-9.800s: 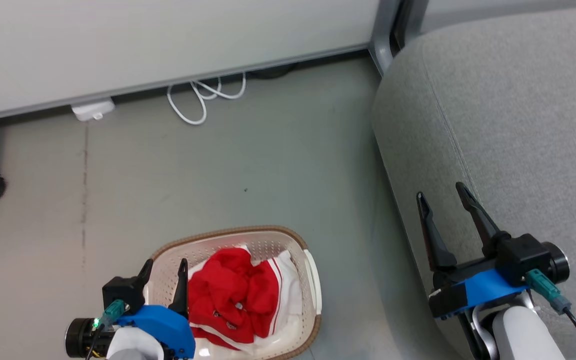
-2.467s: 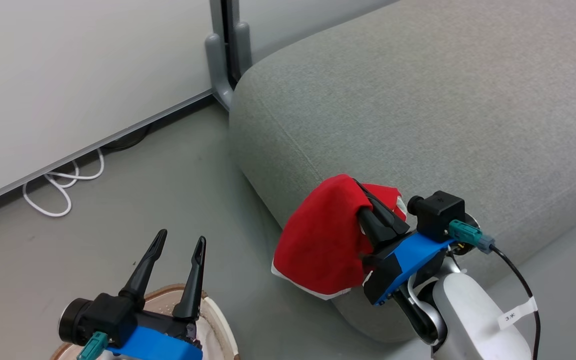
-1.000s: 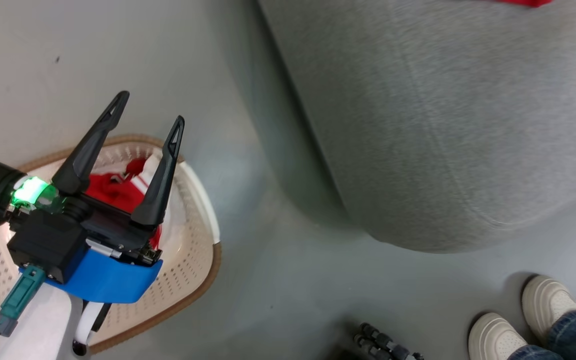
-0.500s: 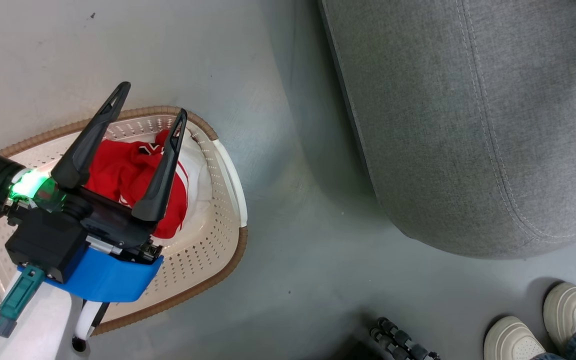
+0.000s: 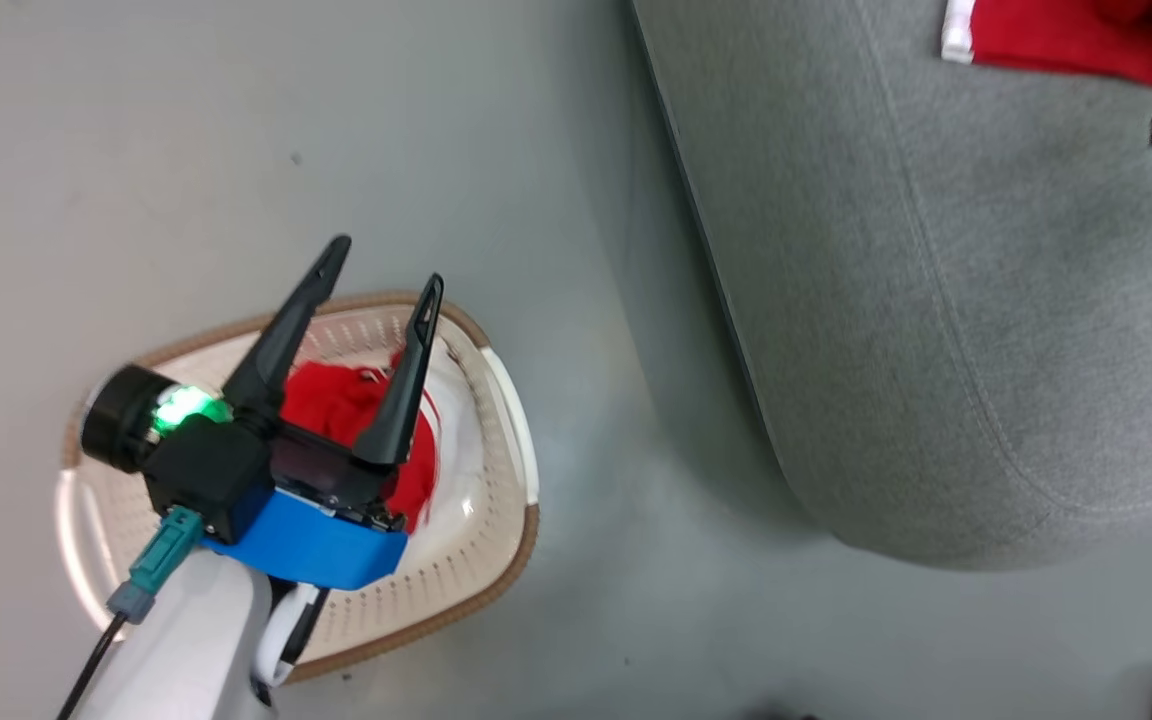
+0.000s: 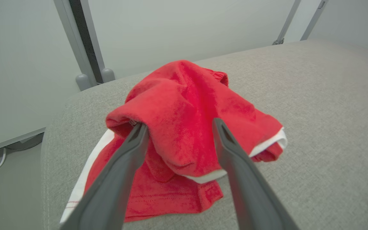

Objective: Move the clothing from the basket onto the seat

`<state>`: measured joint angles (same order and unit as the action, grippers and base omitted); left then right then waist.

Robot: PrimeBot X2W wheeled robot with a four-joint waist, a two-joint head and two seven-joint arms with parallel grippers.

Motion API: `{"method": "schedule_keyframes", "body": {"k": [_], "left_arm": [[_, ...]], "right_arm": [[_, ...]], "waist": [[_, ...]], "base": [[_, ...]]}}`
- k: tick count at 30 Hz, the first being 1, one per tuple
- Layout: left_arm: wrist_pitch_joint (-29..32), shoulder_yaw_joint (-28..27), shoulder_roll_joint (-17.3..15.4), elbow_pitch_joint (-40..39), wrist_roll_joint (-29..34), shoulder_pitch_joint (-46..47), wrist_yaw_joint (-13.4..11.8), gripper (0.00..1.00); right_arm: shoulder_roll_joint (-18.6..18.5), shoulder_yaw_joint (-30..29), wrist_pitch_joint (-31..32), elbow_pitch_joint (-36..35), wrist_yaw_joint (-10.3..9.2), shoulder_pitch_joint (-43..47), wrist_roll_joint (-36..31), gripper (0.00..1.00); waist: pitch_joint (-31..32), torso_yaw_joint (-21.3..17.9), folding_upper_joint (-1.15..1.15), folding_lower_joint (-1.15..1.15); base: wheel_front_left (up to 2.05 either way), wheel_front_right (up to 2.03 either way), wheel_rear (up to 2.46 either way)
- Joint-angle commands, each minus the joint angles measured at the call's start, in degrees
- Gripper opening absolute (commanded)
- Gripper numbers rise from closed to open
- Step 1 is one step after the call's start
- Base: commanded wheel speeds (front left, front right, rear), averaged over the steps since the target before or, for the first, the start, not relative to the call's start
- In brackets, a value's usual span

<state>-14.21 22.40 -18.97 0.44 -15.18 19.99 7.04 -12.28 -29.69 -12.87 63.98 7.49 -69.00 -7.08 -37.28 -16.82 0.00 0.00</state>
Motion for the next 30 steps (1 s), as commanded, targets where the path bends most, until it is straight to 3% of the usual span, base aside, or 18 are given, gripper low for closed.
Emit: {"method": "schedule_keyframes", "body": {"k": [1, 12, 22, 30], "left_arm": [[-0.61, 0.05, 1.15, 1.99, -0.7, -0.94, -0.07, 1.0], [-1.04, -6.11, 7.8, 11.16, -3.87, -10.1, 0.0, 1.0], [-1.05, -12.44, 9.74, 15.6, -3.67, -16.38, 0.22, 1.0], [-1.06, -16.37, 11.47, 16.97, -2.78, -18.49, 0.12, 1.0]], "right_arm": [[0.04, 0.74, -0.49, 0.19, 0.01, 2.29, -0.38, 1.0], [6.31, 11.94, -2.21, -6.93, 0.02, 20.39, 0.65, 1.0], [9.08, 19.22, -1.46, -27.73, 0.02, 41.58, 3.8, 1.0], [9.34, 22.51, 2.11, -44.97, 0.02, 57.5, 11.99, 1.0]], "waist": [[7.33, 3.61, 0.0, 0.0], [27.01, 7.34, 0.0, 0.0], [34.67, 10.96, 0.0, 0.0], [37.91, 16.36, 0.0, 0.0]], "base": [[0.0, 0.0, 0.0], [0.0, 0.0, 0.0], [0.0, 0.0, 0.0], [0.0, 0.0, 0.0]]}}
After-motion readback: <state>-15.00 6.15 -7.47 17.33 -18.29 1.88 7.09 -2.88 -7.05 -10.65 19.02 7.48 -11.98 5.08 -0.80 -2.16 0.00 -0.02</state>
